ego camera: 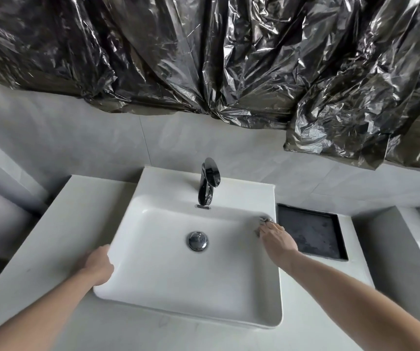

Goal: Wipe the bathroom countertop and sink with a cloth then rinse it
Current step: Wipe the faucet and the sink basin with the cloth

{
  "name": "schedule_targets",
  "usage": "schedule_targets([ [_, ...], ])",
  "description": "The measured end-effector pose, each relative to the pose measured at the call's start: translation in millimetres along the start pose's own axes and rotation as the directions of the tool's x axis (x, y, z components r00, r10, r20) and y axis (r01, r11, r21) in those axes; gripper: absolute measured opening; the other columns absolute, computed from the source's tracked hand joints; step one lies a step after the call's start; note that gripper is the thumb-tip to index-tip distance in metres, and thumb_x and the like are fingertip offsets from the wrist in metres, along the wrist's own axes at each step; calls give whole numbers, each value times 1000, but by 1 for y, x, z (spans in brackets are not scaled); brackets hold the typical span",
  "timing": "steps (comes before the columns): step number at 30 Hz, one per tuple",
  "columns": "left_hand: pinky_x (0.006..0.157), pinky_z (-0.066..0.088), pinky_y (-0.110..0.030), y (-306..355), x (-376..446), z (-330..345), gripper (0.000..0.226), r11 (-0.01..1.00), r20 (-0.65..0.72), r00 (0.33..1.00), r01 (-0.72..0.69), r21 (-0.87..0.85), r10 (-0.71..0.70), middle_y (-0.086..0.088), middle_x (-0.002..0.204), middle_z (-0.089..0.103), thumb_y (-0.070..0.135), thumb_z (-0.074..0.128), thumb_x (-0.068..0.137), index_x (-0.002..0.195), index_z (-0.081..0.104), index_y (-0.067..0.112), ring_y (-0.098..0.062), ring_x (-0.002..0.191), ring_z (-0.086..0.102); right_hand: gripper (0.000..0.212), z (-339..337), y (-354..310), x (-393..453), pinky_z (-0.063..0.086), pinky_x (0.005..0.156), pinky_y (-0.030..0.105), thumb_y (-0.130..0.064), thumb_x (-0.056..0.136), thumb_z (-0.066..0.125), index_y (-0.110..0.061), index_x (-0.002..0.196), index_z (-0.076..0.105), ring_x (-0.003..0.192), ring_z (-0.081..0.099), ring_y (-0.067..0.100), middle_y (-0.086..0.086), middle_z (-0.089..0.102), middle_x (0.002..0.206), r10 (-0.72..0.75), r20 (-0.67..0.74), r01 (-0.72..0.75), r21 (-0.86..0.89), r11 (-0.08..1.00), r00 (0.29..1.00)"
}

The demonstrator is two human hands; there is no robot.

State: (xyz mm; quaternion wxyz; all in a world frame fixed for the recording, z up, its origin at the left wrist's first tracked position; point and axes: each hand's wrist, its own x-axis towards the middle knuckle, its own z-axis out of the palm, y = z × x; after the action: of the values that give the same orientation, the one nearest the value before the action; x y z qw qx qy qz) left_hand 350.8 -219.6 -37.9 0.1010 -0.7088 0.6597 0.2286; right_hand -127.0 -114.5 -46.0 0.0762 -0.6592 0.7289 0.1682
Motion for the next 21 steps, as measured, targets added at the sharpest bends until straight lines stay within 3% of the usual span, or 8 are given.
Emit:
schedule_targets([
  [5,78,54,-30,-1,0,-4,33,1000,17,1000,21,5,-21,5,100,69,13,45,77,103,60,27,-25,90,64,40,-9,-15,1,33,114,35,3,98,44,-16,131,56,142,39,20,2,52,142,79,-95,-64,151,986,992],
  [8,78,54,-30,-1,1,-5,29,1000,30,999,23,4,-23,6,97,69,16,45,76,99,58,28,-25,89,65,47,-4,-28,2,39,104,28,9,92,49,-15,130,63,138,48,23,1,58,139,209,-141,-122,464,877,968],
  [11,77,53,-30,0,1,-5,24,1000,47,999,22,21,-23,5,98,68,16,46,77,97,56,25,-26,91,64,54,-1,-43,1,41,96,23,11,89,45,-15,131,68,131,56,27,3,66,134,443,-107,-216,758,616,890],
  [13,77,53,-29,0,1,-7,25,999,55,998,20,32,-22,4,99,68,15,46,77,98,56,24,-26,92,64,48,0,-58,4,46,96,27,5,92,44,-13,131,67,123,61,33,8,68,130,594,4,-297,868,398,805],
  [16,78,54,-30,-1,2,-7,30,999,57,998,20,31,-22,5,101,69,15,46,76,102,58,25,-26,93,65,42,-4,-81,24,54,87,32,-7,96,45,-14,130,68,107,68,33,7,72,115,686,335,-339,931,-134,646],
  [18,79,54,-30,-1,2,-7,28,999,55,998,23,30,-25,4,100,69,15,46,76,100,57,24,-27,93,65,33,-12,-95,47,55,80,30,-11,95,51,-17,119,73,96,72,30,6,75,106,671,486,-287,874,-393,560],
  [19,79,55,-31,-2,4,-7,28,999,54,998,24,32,-25,4,101,69,15,46,75,100,57,24,-27,94,65,25,-20,-103,59,58,79,31,-11,94,54,-18,106,75,87,72,26,3,75,97,655,521,-250,849,-466,547],
  [21,81,55,-31,-1,6,-6,29,999,51,998,27,40,-29,5,103,70,16,47,77,103,59,24,-26,96,65,23,-36,-120,83,53,63,24,0,91,54,-20,78,55,66,58,19,2,60,77,581,544,-185,806,-562,606],
])
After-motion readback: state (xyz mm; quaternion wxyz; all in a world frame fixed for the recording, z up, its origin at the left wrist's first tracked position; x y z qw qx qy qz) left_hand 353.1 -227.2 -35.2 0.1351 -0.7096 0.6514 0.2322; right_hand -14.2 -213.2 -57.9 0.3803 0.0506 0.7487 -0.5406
